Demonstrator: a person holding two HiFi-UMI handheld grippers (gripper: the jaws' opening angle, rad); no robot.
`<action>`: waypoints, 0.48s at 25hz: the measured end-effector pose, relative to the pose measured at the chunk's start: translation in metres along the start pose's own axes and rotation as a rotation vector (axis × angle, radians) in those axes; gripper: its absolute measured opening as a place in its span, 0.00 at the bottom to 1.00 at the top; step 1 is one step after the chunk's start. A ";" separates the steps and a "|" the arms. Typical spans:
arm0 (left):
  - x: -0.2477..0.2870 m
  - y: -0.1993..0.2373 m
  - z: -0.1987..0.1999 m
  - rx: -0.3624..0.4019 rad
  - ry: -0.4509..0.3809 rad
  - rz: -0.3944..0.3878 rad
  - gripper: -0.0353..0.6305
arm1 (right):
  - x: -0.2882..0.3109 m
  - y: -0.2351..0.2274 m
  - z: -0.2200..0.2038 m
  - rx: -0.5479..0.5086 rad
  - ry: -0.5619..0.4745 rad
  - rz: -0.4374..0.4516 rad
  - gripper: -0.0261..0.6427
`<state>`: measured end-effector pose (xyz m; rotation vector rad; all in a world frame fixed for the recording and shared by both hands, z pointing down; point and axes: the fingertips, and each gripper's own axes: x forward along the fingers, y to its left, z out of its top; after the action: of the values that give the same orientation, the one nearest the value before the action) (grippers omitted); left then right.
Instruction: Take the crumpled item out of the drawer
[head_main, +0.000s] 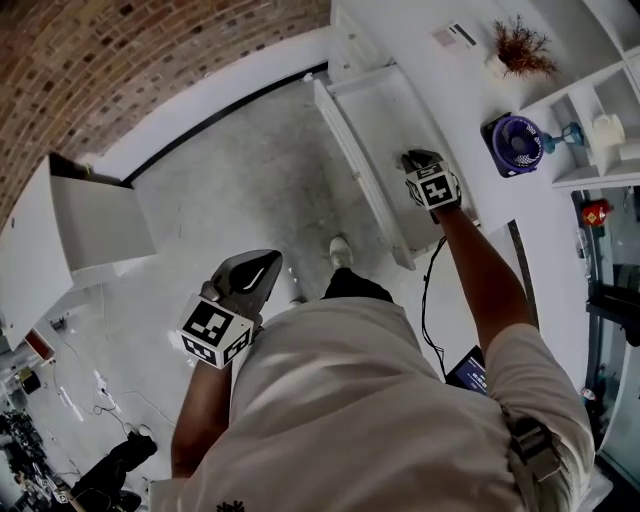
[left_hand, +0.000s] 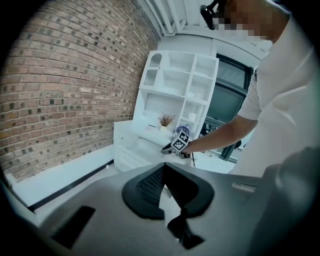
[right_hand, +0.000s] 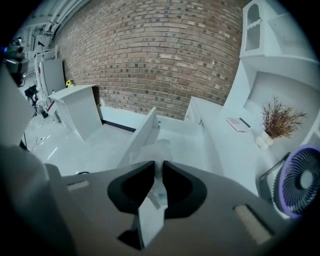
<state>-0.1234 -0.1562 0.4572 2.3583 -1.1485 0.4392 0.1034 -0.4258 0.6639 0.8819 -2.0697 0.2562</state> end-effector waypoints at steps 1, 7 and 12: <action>-0.004 -0.003 -0.002 0.004 -0.004 -0.008 0.06 | -0.009 0.005 0.001 0.006 -0.007 -0.004 0.14; -0.031 -0.019 -0.019 0.032 -0.026 -0.059 0.06 | -0.067 0.040 0.003 0.032 -0.050 -0.028 0.14; -0.056 -0.032 -0.034 0.048 -0.031 -0.093 0.06 | -0.111 0.078 0.006 0.050 -0.075 -0.032 0.14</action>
<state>-0.1335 -0.0848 0.4498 2.4569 -1.0475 0.4035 0.0913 -0.3166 0.5844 0.9679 -2.1246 0.2621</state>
